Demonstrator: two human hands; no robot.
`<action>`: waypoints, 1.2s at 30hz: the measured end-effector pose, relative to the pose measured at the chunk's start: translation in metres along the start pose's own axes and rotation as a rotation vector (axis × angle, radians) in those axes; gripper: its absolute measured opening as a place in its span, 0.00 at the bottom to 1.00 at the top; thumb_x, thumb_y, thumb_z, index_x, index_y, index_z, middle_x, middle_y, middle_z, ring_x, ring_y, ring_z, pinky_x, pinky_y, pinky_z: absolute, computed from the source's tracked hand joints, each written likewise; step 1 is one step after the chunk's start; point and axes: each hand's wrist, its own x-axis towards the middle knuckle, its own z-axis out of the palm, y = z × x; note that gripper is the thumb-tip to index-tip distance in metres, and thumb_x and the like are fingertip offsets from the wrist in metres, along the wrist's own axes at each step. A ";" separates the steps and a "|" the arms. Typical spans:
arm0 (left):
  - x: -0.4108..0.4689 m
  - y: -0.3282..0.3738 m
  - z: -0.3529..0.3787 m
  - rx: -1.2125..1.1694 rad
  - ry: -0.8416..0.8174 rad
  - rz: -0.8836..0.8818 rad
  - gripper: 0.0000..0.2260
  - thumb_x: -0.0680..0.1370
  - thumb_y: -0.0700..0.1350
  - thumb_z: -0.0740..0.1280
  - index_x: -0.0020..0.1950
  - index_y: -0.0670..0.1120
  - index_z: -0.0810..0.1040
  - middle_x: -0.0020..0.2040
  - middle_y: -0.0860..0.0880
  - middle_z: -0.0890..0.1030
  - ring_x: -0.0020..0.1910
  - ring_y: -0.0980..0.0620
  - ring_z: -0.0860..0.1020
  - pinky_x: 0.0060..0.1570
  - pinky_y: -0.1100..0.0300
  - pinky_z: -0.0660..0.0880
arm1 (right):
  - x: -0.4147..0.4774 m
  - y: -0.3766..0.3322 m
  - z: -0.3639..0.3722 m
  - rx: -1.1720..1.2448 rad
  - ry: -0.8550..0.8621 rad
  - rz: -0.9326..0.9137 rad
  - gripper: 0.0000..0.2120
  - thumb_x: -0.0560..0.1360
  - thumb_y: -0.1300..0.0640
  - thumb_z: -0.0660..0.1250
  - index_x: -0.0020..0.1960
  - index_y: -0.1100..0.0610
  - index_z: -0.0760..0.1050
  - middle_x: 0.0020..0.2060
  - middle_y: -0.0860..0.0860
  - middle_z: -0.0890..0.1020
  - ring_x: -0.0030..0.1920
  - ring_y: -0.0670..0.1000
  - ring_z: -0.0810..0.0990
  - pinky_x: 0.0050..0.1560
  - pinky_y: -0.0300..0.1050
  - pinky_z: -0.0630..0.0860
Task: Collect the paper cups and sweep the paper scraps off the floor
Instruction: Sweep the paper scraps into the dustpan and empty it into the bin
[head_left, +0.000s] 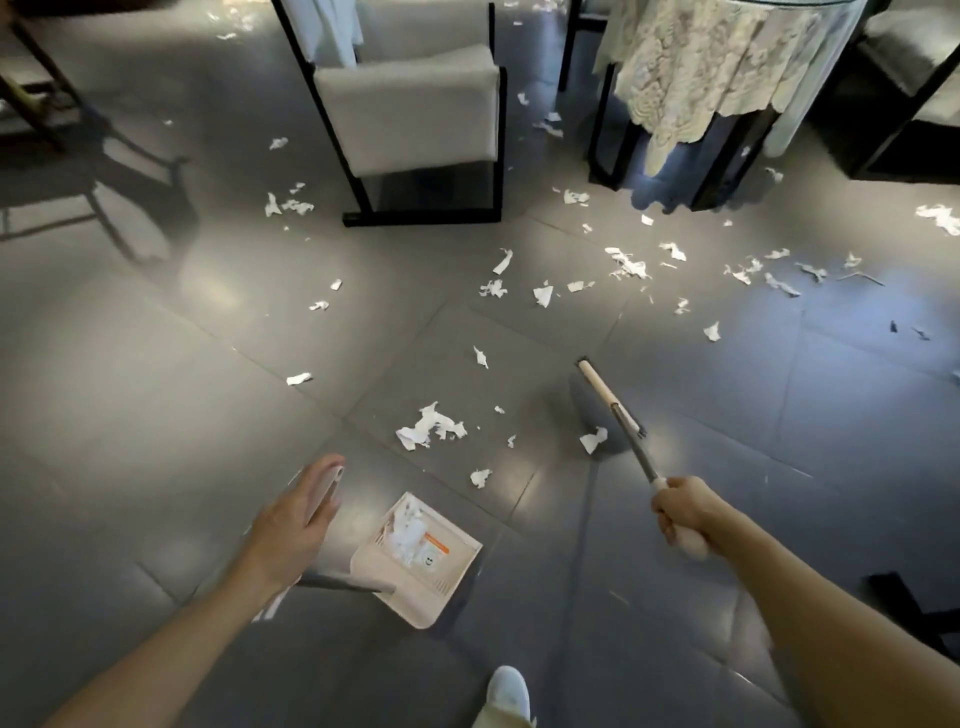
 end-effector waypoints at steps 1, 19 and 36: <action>0.007 -0.002 -0.001 -0.005 0.014 -0.020 0.17 0.78 0.40 0.65 0.66 0.48 0.71 0.59 0.48 0.79 0.55 0.39 0.78 0.45 0.59 0.66 | 0.009 -0.006 0.002 0.023 -0.005 0.011 0.05 0.75 0.72 0.57 0.44 0.68 0.70 0.25 0.58 0.73 0.17 0.51 0.70 0.21 0.40 0.70; 0.103 0.014 -0.002 -0.076 0.011 0.082 0.17 0.79 0.42 0.62 0.67 0.51 0.68 0.59 0.49 0.79 0.54 0.43 0.78 0.48 0.58 0.68 | -0.057 -0.124 0.108 0.303 -0.454 0.236 0.04 0.76 0.69 0.56 0.46 0.64 0.68 0.22 0.53 0.69 0.17 0.46 0.66 0.19 0.34 0.65; 0.067 -0.076 -0.076 -0.133 -0.003 0.078 0.16 0.80 0.43 0.62 0.66 0.53 0.66 0.48 0.49 0.79 0.44 0.39 0.79 0.40 0.59 0.66 | -0.145 -0.192 0.169 0.497 -0.345 0.161 0.05 0.76 0.70 0.56 0.45 0.65 0.69 0.23 0.53 0.68 0.15 0.44 0.64 0.17 0.31 0.63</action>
